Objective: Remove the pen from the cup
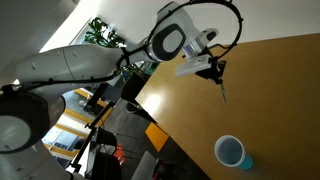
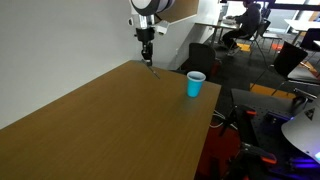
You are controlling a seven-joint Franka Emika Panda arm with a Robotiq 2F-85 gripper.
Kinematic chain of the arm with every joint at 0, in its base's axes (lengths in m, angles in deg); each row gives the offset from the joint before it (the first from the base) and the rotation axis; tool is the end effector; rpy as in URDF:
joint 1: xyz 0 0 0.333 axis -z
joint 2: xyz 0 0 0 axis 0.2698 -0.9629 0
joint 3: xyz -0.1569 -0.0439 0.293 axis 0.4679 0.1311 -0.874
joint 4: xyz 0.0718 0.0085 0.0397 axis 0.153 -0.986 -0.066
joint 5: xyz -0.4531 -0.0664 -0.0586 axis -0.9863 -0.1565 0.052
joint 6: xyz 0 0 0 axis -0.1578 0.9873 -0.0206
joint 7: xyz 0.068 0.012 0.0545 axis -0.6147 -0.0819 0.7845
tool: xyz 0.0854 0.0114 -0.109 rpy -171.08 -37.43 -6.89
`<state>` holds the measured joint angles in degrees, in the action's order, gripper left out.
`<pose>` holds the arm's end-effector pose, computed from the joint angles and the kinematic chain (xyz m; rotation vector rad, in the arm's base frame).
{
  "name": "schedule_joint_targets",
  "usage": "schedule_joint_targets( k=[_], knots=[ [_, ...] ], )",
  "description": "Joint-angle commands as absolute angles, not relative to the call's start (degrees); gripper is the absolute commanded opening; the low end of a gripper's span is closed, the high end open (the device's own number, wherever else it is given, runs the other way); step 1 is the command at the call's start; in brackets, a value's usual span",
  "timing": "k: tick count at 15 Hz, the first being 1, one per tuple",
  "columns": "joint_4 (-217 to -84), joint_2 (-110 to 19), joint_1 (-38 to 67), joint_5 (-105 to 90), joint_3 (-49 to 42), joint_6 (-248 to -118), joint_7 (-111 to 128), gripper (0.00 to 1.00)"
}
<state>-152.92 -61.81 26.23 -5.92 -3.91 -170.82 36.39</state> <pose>0.7132 -0.1816 0.2137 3.1081 0.2616 -0.1626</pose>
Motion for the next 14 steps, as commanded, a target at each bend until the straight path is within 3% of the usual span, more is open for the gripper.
schedule_joint_targets(
  k=[1, 14],
  knots=[
    [-148.58, -64.24, 25.47, -7.55, -4.35, -167.12, 34.08, 0.02],
    [-142.94, -73.55, 24.1, -7.9, -4.73, -166.13, 32.84, 0.02]
  ],
)
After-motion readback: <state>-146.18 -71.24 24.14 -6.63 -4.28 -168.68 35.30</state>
